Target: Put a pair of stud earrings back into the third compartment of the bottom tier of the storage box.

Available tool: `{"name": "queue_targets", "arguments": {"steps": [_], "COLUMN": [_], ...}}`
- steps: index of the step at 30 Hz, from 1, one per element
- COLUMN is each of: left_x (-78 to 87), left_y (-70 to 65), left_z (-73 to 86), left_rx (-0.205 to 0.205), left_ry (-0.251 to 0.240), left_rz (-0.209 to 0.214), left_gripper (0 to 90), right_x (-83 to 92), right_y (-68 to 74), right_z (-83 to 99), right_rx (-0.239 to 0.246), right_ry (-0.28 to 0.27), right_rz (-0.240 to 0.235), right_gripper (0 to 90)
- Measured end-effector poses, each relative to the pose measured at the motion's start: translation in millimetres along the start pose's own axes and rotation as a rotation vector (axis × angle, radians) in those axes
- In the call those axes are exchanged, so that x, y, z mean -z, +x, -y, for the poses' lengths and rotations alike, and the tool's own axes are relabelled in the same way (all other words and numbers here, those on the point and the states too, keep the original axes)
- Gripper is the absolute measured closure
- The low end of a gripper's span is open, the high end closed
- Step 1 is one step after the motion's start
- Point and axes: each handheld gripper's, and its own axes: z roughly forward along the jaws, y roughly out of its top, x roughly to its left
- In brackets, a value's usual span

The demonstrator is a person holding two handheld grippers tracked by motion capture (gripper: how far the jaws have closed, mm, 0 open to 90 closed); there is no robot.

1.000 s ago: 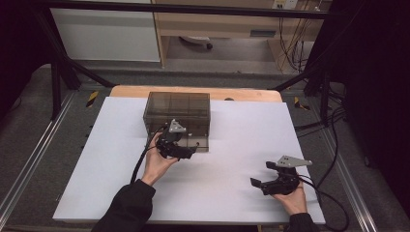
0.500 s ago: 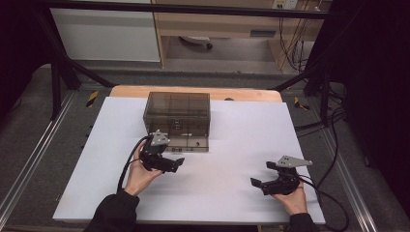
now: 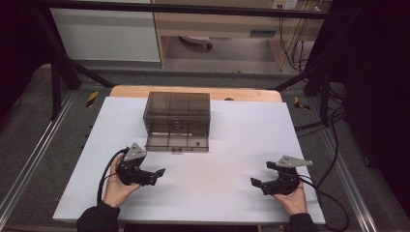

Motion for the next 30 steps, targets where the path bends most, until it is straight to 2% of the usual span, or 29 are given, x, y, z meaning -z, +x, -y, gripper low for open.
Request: {"name": "queue_targets", "arguments": {"steps": [8,16,24,30], "left_x": [15.4,25.9,35.5,34.8], "left_y": [16.7,35.7,47.3,48.4], "left_z": [24.0,43.0,54.2,57.2], "left_rx": [0.022,0.061,0.090,0.070], "left_ry": [-0.005,-0.005,-0.022,-0.006], "left_rz": [-0.025,-0.057,-0.062,-0.051], "left_gripper": [5.1,5.1,5.2,5.2], "right_x": [-0.5,0.2,0.8,0.3], "right_y": [0.4,0.1,0.1,-0.6], "right_z": [0.3,0.3,0.3,0.9], "right_rx": [-0.005,-0.004,-0.006,-0.004], "right_ry": [0.006,0.003,0.003,0.007], "right_rz": [0.002,0.005,0.005,0.007], "right_gripper": [0.7,0.7,0.7,0.7]}}
